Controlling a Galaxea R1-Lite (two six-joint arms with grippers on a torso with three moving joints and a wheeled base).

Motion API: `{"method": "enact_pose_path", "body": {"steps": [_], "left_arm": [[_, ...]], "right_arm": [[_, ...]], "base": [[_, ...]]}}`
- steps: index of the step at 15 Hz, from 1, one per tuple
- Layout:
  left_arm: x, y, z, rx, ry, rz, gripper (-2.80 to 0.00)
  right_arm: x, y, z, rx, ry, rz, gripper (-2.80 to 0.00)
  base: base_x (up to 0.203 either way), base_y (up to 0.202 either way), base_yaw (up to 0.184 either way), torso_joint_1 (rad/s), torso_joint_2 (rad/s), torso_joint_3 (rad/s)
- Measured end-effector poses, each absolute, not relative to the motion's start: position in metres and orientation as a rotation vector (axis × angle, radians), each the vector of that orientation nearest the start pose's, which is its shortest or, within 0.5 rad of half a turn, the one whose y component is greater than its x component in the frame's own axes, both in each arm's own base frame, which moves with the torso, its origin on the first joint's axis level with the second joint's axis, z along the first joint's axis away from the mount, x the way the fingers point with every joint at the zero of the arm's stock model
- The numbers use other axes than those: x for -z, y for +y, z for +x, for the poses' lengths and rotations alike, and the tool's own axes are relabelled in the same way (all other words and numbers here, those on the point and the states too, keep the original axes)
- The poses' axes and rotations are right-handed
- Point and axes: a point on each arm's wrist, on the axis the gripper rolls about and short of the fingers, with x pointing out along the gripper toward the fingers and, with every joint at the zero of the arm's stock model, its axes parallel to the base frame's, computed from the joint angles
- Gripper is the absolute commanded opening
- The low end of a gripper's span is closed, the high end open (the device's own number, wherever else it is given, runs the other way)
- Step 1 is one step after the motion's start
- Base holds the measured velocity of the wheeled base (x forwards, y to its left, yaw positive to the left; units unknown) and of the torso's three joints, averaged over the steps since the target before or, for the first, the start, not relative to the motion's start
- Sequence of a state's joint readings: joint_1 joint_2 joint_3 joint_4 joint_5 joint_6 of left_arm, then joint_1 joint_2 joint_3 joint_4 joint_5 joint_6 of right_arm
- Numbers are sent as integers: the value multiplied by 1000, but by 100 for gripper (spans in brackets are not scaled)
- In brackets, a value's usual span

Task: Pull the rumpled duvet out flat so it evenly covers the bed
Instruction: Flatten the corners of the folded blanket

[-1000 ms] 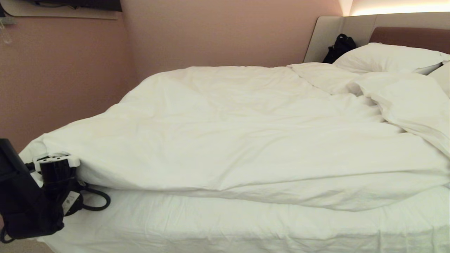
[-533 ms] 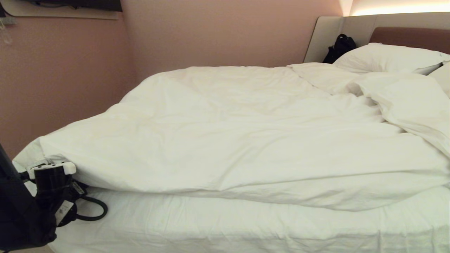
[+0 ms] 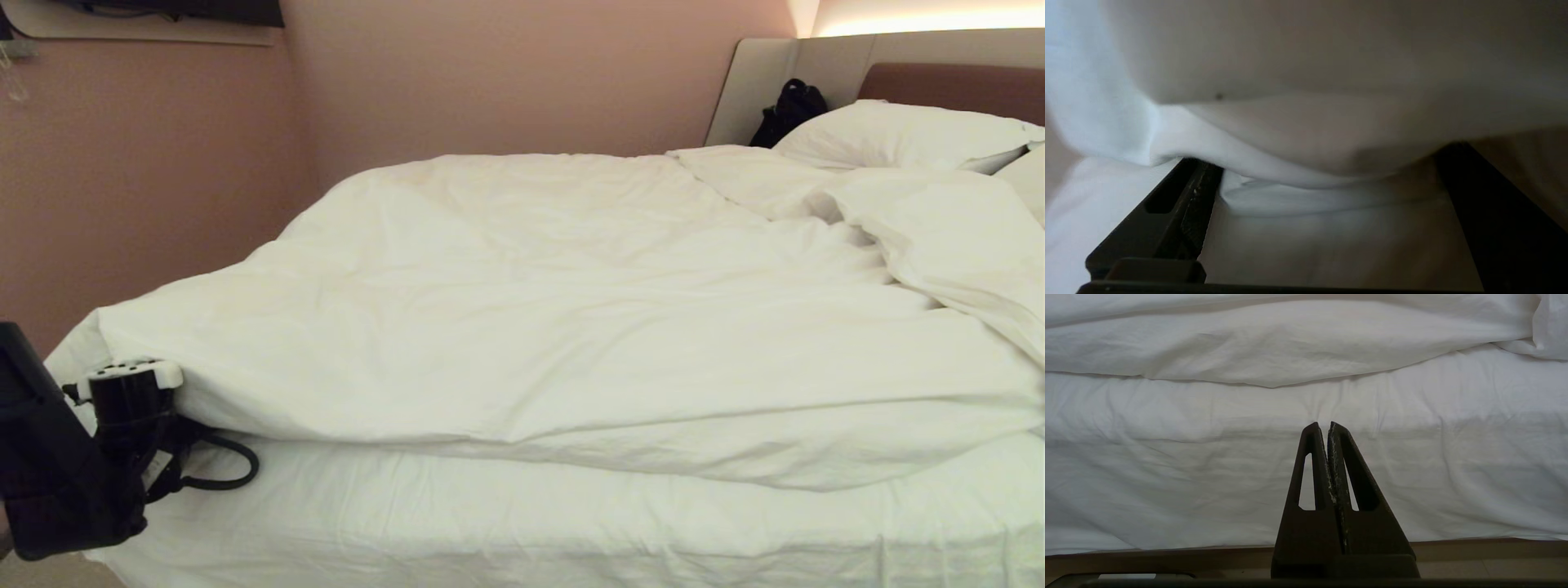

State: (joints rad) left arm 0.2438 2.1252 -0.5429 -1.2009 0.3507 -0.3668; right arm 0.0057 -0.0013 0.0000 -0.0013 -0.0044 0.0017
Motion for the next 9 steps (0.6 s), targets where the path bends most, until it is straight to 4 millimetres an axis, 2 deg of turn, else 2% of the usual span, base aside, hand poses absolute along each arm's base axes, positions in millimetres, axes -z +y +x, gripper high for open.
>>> {"method": "enact_pose_path", "body": {"steps": [1,2,9], "left_arm": [[-40,86,315,-624,278,-350,0],[-38,87,317,-598,283,-366,-280],[-29,103,319,-598,198,-339,-280]], "right_arm": [[-76,0,-23,-1,-3,2,-280],[-76,0,-23,-1,-3,2,-280],[-76,0,-23,-1,-3,1,-280]], "base": [[0,0,0,0,0,0],[0,0,0,0,0,0],[0,0,0,0,0,0]]}}
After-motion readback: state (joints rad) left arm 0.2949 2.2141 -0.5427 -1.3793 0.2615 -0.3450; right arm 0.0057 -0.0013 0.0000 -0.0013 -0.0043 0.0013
